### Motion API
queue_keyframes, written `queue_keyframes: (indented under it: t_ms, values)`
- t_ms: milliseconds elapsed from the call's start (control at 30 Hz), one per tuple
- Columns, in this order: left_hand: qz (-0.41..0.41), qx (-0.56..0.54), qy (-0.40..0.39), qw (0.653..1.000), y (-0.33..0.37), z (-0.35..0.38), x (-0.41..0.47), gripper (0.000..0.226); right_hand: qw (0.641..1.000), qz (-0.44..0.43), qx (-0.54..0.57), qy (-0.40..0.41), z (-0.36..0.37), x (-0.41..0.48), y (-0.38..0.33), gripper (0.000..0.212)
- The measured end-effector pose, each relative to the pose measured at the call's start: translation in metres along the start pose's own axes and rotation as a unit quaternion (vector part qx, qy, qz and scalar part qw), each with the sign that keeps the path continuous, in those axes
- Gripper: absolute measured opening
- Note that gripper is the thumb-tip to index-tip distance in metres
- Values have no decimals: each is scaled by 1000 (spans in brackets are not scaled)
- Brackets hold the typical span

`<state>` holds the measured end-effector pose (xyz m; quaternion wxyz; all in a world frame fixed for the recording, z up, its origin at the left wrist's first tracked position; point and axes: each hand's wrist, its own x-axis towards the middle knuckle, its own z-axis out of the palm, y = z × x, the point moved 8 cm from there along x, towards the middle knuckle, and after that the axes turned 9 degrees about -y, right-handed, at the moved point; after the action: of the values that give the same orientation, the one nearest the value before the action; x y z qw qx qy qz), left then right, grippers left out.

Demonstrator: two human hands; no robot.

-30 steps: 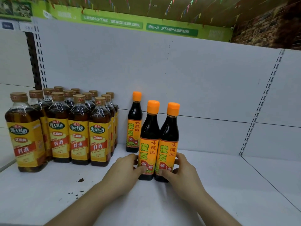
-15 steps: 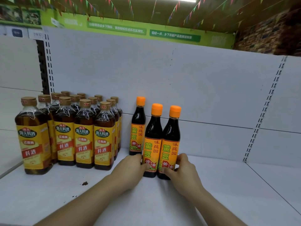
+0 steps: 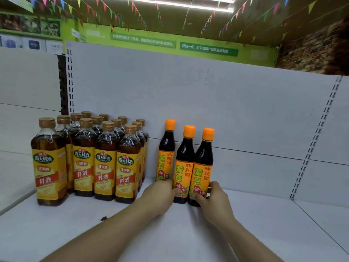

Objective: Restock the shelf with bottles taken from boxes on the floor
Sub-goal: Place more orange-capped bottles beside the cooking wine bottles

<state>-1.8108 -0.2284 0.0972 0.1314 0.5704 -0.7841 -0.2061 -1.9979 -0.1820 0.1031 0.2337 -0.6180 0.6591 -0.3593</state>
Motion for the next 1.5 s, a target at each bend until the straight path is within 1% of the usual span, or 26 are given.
queue_keyframes:
  t_ms: [267,633,867,1000,1333,1500]
  values:
    - [-4,16,2,1000,-2,1,14,36,1000,1,-16,11,4,15,5,31]
    - [-34,52,8,998,-4,-1,28,37,999,9,-25,23,10,31,8,30]
    - [-42,77,13,996,-2,-4,33,43,998,16,-61,29,10,36,9,35]
    - [-42,84,17,995,-4,-5,37,43,996,18,-79,29,10,38,10,36]
    - [-36,90,29,995,-9,-7,42,45,996,26,-79,24,14,47,14,35]
    - [-35,90,34,995,-9,-7,44,44,995,28,-96,20,15,49,15,38]
